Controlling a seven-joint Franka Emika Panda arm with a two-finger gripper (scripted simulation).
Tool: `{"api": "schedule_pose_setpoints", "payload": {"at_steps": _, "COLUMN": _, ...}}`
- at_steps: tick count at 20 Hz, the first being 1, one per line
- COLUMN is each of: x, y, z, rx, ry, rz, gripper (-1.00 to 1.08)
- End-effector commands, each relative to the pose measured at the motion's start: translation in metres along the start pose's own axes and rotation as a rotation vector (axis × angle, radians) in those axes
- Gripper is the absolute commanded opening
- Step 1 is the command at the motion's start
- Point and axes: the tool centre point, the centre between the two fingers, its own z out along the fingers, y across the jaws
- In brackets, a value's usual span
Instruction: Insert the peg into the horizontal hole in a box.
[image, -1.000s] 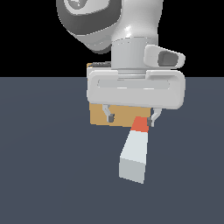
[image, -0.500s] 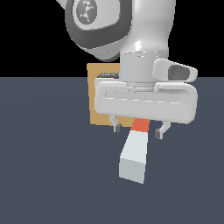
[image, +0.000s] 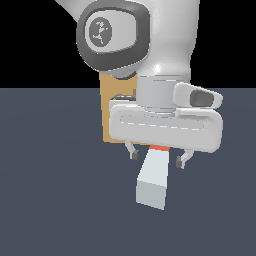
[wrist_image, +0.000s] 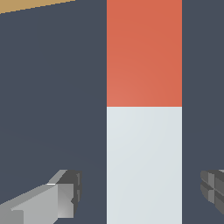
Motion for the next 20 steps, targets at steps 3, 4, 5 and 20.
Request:
{"api": "schedule_pose_setpoints", "payload": {"at_steps": 3, "x": -0.001, "y": -0.001, "z": 0.023, "rx": 0.001, "ry": 0.000, "rz": 0.002, "gripper": 1.00}}
{"api": "schedule_pose_setpoints", "payload": {"at_steps": 4, "x": 0.000, "y": -0.001, "z": 0.026, "rx": 0.001, "ry": 0.000, "rz": 0.002, "gripper": 1.00}}
{"api": "schedule_pose_setpoints", "payload": {"at_steps": 5, "x": 0.000, "y": 0.000, "z": 0.028, "rx": 0.001, "ry": 0.000, "rz": 0.002, "gripper": 1.00}}
{"api": "schedule_pose_setpoints", "payload": {"at_steps": 20, "x": 0.000, "y": 0.001, "z": 0.030, "rx": 0.002, "ry": 0.000, "rz": 0.002, "gripper": -1.00}}
